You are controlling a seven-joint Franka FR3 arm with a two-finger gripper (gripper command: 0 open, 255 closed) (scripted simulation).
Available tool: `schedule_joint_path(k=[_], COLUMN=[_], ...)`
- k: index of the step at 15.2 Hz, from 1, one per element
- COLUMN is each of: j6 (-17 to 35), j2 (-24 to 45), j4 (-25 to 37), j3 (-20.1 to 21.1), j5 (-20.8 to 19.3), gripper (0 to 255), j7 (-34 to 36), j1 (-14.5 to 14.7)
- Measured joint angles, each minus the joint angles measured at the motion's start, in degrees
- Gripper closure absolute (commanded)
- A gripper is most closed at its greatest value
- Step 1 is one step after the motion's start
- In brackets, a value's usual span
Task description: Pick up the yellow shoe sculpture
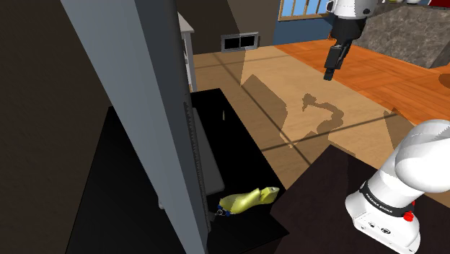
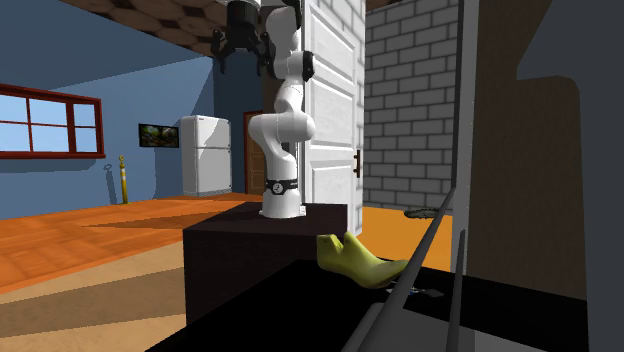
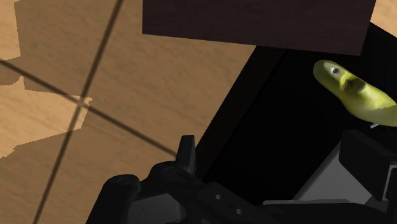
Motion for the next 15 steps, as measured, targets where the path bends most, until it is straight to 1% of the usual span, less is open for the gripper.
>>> schedule_joint_path(k=[2,7,12,15], j6=[0.56,5.18,9.95,13.43], j2=[0.51,4.91,10.16,15.42], j4=[-0.36,-3.44,-6.14,-6.37], j3=[0.43,3.89,7.52,10.20], j5=[0.18,1.32,2.26,2.83], gripper=[0,0,0,0], j7=[0.23,1.64,2.97,4.47], j1=[0.26,2.51,4.86,6.34])
